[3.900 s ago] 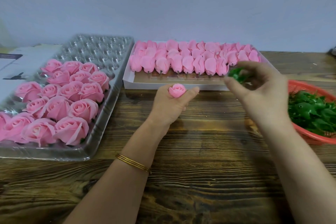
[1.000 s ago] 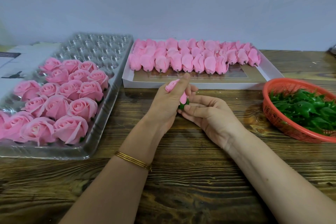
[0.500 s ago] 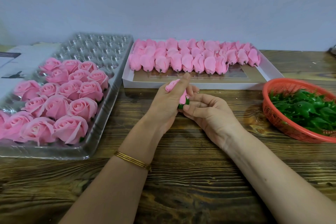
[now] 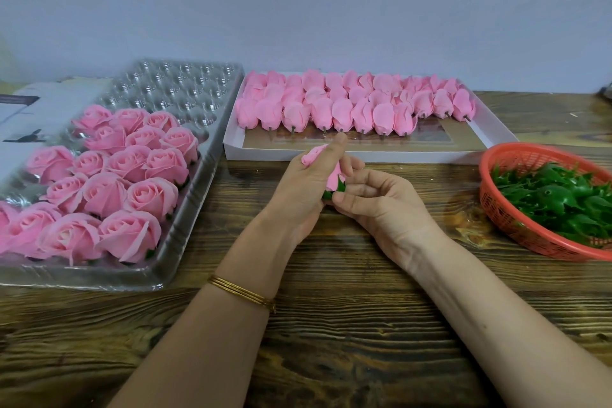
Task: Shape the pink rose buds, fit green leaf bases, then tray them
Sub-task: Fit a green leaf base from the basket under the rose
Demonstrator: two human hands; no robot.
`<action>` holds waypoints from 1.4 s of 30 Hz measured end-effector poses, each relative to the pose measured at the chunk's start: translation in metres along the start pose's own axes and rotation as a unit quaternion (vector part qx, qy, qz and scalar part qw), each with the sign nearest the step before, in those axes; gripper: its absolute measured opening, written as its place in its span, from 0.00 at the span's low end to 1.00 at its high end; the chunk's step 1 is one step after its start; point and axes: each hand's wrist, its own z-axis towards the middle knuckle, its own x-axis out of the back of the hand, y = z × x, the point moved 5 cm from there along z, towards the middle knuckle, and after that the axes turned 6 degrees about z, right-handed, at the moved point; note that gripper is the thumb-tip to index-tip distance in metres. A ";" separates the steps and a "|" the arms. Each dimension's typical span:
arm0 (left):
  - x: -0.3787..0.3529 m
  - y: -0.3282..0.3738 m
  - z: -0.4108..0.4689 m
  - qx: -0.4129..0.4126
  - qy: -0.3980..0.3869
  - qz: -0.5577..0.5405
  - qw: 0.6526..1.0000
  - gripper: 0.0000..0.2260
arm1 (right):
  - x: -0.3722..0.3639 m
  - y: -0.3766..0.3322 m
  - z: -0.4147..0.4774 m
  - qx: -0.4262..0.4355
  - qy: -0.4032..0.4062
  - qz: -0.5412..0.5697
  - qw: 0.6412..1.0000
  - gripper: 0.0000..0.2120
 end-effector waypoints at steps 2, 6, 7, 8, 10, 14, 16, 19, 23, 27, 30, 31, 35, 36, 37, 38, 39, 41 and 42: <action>0.000 0.000 0.000 0.007 -0.002 -0.007 1.000 0.21 | 0.000 0.000 0.000 -0.002 -0.006 -0.003 1.000 0.15; 0.001 0.001 0.000 0.016 -0.011 -0.011 1.000 0.21 | 0.001 0.001 0.001 -0.008 -0.011 0.004 1.000 0.18; 0.001 0.001 0.000 0.016 -0.012 -0.010 1.000 0.21 | 0.002 0.001 0.001 -0.008 -0.011 0.008 1.000 0.18; 0.001 0.001 0.000 0.015 -0.014 -0.009 1.000 0.21 | 0.001 0.001 0.002 -0.007 -0.011 0.013 1.000 0.18; 0.000 0.001 -0.001 0.015 -0.015 -0.008 1.000 0.21 | 0.002 0.001 0.002 -0.004 -0.009 0.023 1.000 0.17; 0.000 0.002 -0.001 0.008 -0.015 0.002 1.000 0.21 | 0.001 0.001 0.001 0.009 -0.010 0.020 1.000 0.17; -0.001 0.002 -0.001 0.007 -0.013 0.004 1.000 0.20 | 0.002 0.000 0.001 0.022 -0.009 0.008 1.000 0.18; -0.002 0.002 -0.002 0.003 -0.009 0.014 1.000 0.20 | 0.003 -0.001 0.001 0.041 0.004 -0.017 0.999 0.18; -0.003 0.003 -0.002 -0.001 -0.012 0.023 1.000 0.21 | 0.004 -0.002 0.002 0.052 0.016 -0.021 0.998 0.20; -0.001 0.003 -0.001 -0.003 -0.006 0.018 1.000 0.22 | 0.000 0.000 0.003 0.023 -0.012 0.001 1.000 0.22; 0.003 0.002 -0.001 0.005 0.004 0.010 1.000 0.22 | -0.002 -0.001 0.003 -0.011 -0.036 0.028 0.999 0.19; 0.004 0.002 -0.001 0.007 0.007 0.008 1.000 0.21 | -0.001 -0.001 0.003 -0.023 -0.039 0.029 0.999 0.17; 0.005 0.003 -0.002 0.012 0.008 0.014 1.000 0.21 | 0.002 -0.003 0.002 -0.062 -0.041 -0.004 0.997 0.09; 0.005 0.003 -0.002 0.011 0.010 0.015 1.000 0.21 | 0.002 -0.002 0.001 -0.068 -0.046 -0.007 0.997 0.09; 0.005 0.003 -0.001 0.008 0.012 0.017 1.000 0.21 | 0.001 -0.002 0.001 -0.072 -0.052 -0.010 0.996 0.11; 0.005 0.003 -0.001 0.005 0.013 0.019 1.000 0.21 | 0.000 -0.002 0.000 -0.073 -0.058 -0.014 0.996 0.12; 0.004 0.003 -0.001 0.003 0.013 0.022 1.000 0.21 | -0.001 -0.001 0.000 -0.071 -0.062 -0.016 0.995 0.13; 0.004 0.002 -0.002 0.007 0.011 0.029 0.999 0.20 | 0.000 -0.001 0.000 -0.060 -0.061 -0.015 0.996 0.14; 0.004 0.001 -0.002 0.009 0.008 0.038 0.999 0.20 | 0.000 -0.001 0.001 -0.054 -0.057 -0.012 0.997 0.14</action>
